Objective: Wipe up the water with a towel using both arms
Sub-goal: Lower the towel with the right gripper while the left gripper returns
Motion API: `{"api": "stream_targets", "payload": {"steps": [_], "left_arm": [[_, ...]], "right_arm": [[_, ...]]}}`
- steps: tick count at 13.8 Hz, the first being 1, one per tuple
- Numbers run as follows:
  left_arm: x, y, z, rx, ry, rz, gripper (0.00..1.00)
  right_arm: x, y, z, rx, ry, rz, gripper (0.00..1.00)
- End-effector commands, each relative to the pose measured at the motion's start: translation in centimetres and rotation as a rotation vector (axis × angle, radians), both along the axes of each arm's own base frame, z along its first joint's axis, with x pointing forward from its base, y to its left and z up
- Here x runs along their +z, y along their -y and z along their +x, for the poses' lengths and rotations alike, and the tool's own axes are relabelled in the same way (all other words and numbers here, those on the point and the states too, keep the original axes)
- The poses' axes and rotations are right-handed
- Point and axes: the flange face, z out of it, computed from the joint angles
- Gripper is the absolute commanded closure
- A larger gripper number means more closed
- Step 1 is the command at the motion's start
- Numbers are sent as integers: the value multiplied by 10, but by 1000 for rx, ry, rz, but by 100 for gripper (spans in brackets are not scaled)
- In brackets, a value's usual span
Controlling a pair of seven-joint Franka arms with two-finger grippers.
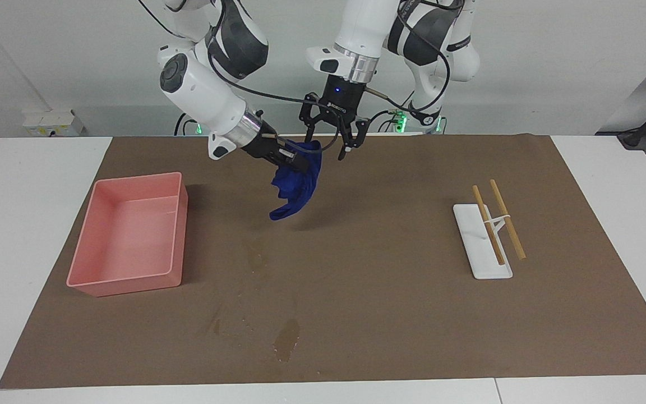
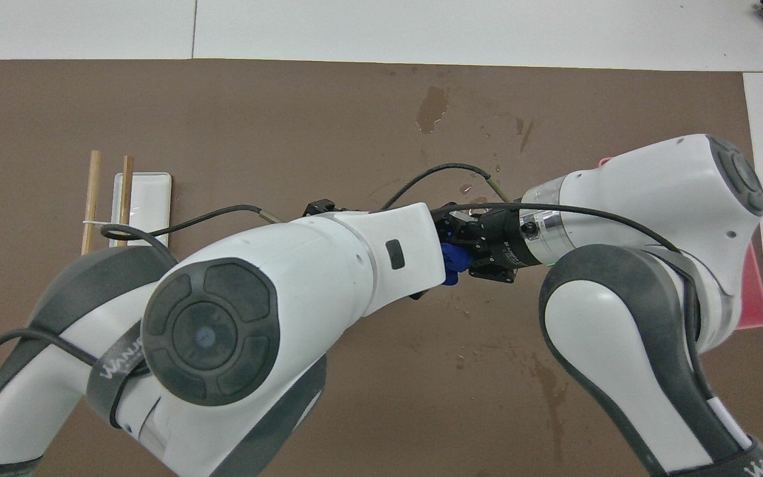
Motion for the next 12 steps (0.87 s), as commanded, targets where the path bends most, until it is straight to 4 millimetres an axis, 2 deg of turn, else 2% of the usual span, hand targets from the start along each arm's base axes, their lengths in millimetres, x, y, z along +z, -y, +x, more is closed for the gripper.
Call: {"api": "stream_targets", "payload": {"steps": [1,4,5,7,8,11,12], "left_arm": [[-7,-51,20,65,-68,83,0],[-14,-112,39,171,-182,154,0],[-18,-136,46,216,-227,176,0],[-21,-188,59,310,-286,196,0],[-23,-216,69,360,-298,193,0],[-17,-279,85,461,-305,182,0],[-12,-292,88,465,-288,193,0]], "right_arm": [[-3,15,-9,201,87,-114,100],[-10,37,-12,333,125,-175,100],[-22,41,-17,373,122,-204,100],[-59,53,-23,613,162,-332,100],[-74,53,-25,660,183,-377,100],[-122,53,-7,735,287,-456,100],[-141,48,1,766,328,-486,100]]}}
